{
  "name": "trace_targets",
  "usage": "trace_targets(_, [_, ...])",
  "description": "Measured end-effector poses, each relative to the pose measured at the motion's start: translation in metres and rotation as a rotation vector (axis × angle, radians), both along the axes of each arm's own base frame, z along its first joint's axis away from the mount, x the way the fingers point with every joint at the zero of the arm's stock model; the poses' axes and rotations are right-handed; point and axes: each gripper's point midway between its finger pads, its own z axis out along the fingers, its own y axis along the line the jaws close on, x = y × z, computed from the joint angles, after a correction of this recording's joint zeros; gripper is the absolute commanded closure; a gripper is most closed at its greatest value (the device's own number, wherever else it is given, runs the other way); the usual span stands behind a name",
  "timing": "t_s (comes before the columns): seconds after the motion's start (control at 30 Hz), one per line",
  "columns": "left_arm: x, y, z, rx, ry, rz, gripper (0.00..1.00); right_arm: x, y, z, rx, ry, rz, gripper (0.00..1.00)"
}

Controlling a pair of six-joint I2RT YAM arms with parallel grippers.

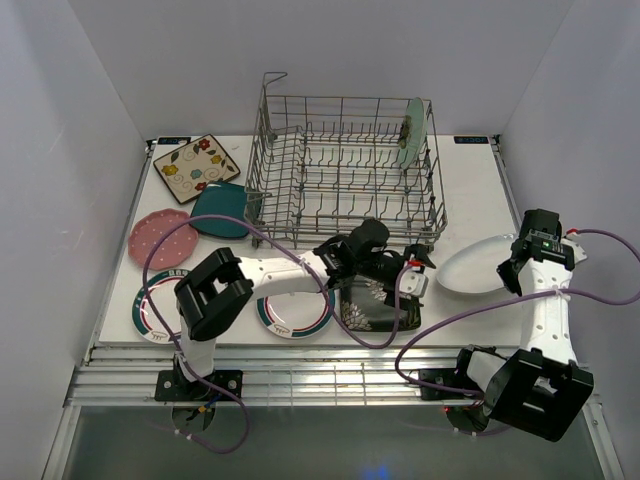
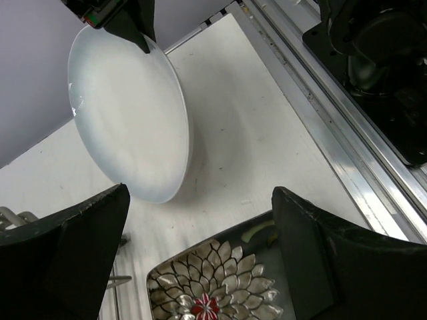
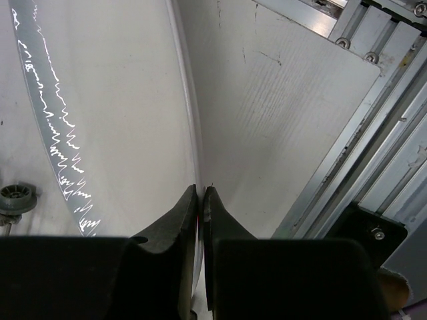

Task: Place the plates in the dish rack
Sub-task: Pick up the plate at the center of the board.

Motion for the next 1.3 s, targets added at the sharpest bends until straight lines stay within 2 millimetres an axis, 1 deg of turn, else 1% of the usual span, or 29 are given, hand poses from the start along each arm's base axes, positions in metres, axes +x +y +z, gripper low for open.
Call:
trace_targets(0.13, [0.0, -0.018, -0.012, 0.007, -0.024, -0.004, 0.02, -0.009, 0.002, 0.003, -0.001, 0.016, 0.002, 0.92])
trace_targets(0.27, [-0.009, -0.032, -0.028, 0.028, -0.028, -0.017, 0.02, -0.016, 0.004, 0.006, -0.002, 0.021, 0.005, 0.92])
trace_targets(0.4, [-0.008, -0.051, -0.034, 0.024, -0.038, -0.015, 0.02, -0.023, 0.006, 0.009, -0.003, 0.024, 0.008, 0.92])
trace_targets(0.5, [-0.005, -0.062, -0.039, 0.025, -0.051, -0.001, 0.05, -0.028, 0.008, 0.009, 0.0, 0.034, 0.01, 0.92])
trace_targets(0.6, [-0.003, -0.068, -0.047, 0.035, -0.059, 0.01, 0.14, -0.029, 0.008, 0.009, 0.0, 0.036, 0.013, 0.92])
trace_targets(0.73, [0.002, -0.076, -0.055, 0.042, -0.072, 0.029, 0.21, -0.029, 0.008, 0.009, -0.002, 0.038, 0.018, 0.92])
trace_targets(0.77, [0.003, -0.077, -0.057, 0.043, -0.074, 0.034, 0.26, -0.029, 0.008, 0.009, -0.002, 0.038, 0.019, 0.92])
trace_targets(0.83, [0.006, -0.079, -0.06, 0.048, -0.075, 0.044, 0.31, -0.029, 0.008, 0.009, -0.003, 0.039, 0.022, 0.92])
trace_targets(0.87, [0.007, -0.08, -0.059, 0.047, -0.077, 0.047, 0.34, -0.029, 0.008, 0.009, -0.003, 0.039, 0.024, 0.92])
trace_targets(0.9, [0.008, -0.081, -0.06, 0.047, -0.08, 0.05, 0.39, -0.029, 0.008, 0.009, -0.003, 0.04, 0.025, 0.92])
trace_targets(0.97, [0.008, -0.084, -0.059, 0.044, -0.085, 0.056, 0.44, -0.029, 0.008, 0.009, -0.005, 0.04, 0.025, 0.92])
trace_targets(1.0, [0.007, -0.085, -0.06, 0.046, -0.086, 0.055, 0.47, -0.028, 0.007, 0.009, -0.007, 0.039, 0.027, 0.92])
trace_targets(1.1, [0.002, -0.088, -0.066, 0.052, -0.098, 0.053, 0.49, -0.029, 0.007, 0.009, -0.007, 0.041, 0.027, 0.92])
trace_targets(1.2, [-0.005, -0.091, -0.075, 0.066, -0.106, 0.047, 0.52, -0.03, 0.007, 0.009, -0.01, 0.045, 0.026, 0.92])
trace_targets(1.23, [-0.006, -0.091, -0.078, 0.07, -0.107, 0.047, 0.57, -0.029, 0.007, 0.009, -0.011, 0.046, 0.027, 0.92])
trace_targets(1.3, [-0.008, -0.091, -0.082, 0.079, -0.111, 0.045, 0.62, -0.03, 0.007, 0.009, -0.011, 0.047, 0.029, 0.92])
